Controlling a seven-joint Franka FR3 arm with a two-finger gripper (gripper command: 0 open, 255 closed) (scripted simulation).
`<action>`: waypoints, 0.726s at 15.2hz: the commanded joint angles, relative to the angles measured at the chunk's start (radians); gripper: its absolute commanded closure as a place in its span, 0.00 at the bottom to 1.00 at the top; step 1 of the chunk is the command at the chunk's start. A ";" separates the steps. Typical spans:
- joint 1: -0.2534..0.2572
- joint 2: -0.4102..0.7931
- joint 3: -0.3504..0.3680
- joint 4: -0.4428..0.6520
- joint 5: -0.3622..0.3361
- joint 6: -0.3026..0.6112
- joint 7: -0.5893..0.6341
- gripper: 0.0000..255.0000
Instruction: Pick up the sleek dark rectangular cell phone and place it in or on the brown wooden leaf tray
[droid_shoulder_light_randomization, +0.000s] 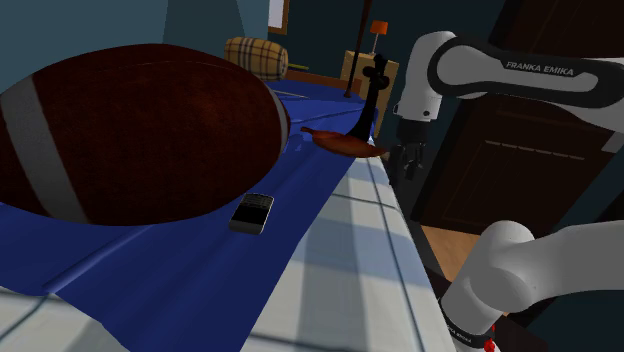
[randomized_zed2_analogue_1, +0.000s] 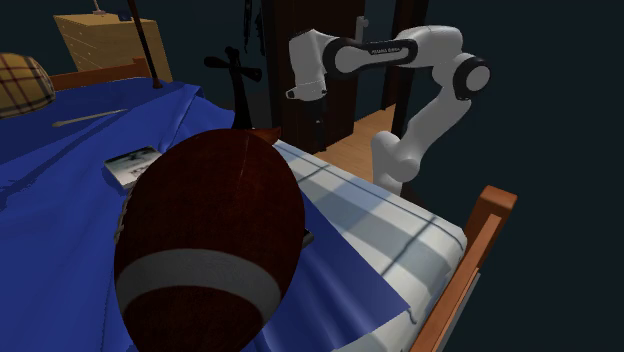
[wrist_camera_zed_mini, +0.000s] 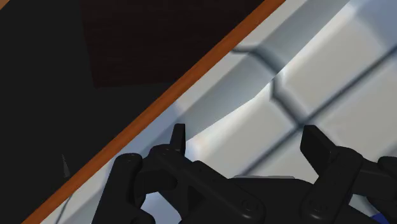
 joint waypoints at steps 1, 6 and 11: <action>0.000 0.000 0.000 0.000 0.000 0.000 0.000 0.00; 0.013 -0.051 0.152 -0.011 0.099 0.031 0.218 0.00; 0.017 -0.045 0.312 0.020 0.185 0.078 0.435 0.00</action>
